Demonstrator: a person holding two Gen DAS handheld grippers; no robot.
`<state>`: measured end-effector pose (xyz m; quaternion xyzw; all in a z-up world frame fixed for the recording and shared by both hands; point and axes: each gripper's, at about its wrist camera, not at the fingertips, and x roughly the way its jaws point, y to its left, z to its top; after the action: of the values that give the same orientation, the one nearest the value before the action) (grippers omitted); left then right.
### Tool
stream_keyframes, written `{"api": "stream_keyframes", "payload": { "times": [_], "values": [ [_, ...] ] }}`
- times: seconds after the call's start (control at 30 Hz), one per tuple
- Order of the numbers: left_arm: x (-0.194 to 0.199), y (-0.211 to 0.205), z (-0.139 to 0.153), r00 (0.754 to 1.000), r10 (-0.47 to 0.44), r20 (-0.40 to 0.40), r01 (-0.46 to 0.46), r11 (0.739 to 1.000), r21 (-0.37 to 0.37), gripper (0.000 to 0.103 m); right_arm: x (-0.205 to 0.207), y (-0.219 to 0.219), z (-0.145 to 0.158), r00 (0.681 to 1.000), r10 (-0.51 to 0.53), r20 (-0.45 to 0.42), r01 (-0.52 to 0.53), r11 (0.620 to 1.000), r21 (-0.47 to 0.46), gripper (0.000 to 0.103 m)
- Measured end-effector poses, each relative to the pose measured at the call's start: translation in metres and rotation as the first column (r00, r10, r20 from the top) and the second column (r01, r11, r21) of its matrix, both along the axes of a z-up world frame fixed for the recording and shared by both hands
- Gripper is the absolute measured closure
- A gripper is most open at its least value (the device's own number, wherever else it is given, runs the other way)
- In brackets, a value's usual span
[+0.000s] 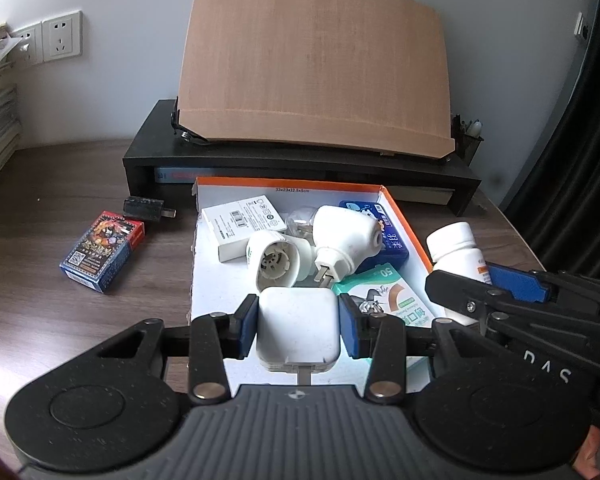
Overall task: Organize rigid objects
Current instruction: 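Hold the white charger and pill bottle low over the tray with both tools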
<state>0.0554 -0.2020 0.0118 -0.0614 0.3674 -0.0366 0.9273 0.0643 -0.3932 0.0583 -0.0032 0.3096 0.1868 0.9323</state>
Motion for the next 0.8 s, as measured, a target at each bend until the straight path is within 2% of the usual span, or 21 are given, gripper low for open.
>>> {"api": "stream_keyframes", "payload": {
  "times": [0.53, 0.6, 0.8],
  "values": [
    [0.0075, -0.0027, -0.007, 1.0, -0.01, -0.023, 0.01, 1.0, -0.004, 0.061, 0.0042, 0.0009, -0.0057, 1.0, -0.002, -0.009, 0.002, 1.0, -0.004, 0.063],
    [0.0079, -0.0025, -0.0075, 1.0, -0.012, -0.023, 0.012, 1.0, -0.004, 0.069, 0.0048, 0.0015, -0.0066, 1.0, -0.001, -0.012, 0.001, 1.0, -0.005, 0.063],
    [0.0107, -0.0004, -0.0095, 1.0, -0.018, -0.026, 0.017, 1.0, -0.006, 0.07, 0.0065, 0.0021, -0.0082, 1.0, -0.004, -0.017, 0.004, 1.0, -0.005, 0.063]
  ]
}}
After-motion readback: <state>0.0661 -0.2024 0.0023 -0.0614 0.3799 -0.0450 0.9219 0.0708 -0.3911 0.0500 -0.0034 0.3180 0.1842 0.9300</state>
